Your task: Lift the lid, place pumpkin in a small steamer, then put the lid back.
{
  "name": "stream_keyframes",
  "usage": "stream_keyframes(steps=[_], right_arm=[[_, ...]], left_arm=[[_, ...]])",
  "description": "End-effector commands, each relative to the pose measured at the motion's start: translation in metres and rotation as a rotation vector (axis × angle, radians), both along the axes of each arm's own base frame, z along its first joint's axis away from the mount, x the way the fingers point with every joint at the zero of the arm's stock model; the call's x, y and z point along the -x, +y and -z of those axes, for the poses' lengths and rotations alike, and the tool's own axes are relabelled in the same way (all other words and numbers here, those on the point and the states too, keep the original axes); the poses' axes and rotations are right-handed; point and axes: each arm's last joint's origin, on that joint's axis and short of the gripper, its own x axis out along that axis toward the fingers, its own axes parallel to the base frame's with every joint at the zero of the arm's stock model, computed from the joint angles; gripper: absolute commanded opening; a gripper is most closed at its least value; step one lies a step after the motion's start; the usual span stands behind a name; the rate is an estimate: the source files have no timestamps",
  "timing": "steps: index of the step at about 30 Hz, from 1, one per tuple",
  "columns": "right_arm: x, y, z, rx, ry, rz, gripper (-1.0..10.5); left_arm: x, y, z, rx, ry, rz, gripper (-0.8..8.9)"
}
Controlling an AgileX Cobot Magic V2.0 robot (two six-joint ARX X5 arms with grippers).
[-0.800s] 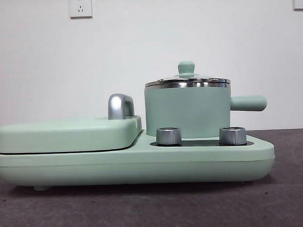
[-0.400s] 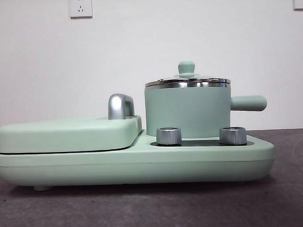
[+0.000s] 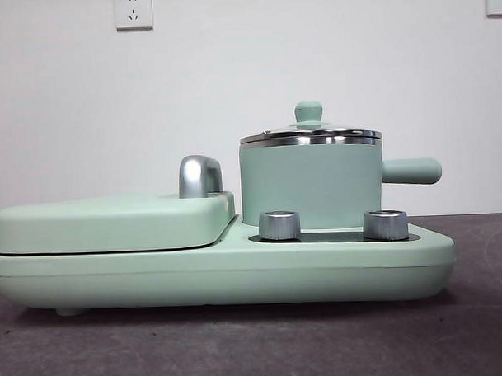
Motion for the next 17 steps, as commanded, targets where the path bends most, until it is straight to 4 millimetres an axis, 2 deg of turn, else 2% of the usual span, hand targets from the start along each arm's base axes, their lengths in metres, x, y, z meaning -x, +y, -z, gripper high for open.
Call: stream_keyframes(steps=[1, 17], right_arm=[[-0.0003, -0.0006, 0.0036, -0.008, 0.017, 0.010, 0.2], [-0.0003, -0.0005, 0.0027, -0.012, 0.009, 0.006, 0.2]], left_arm=[[-0.0011, -0.0002, 0.0054, -0.006, 0.005, 0.006, 0.07], [-0.0011, -0.0002, 0.0053, -0.006, 0.004, 0.006, 0.07]])
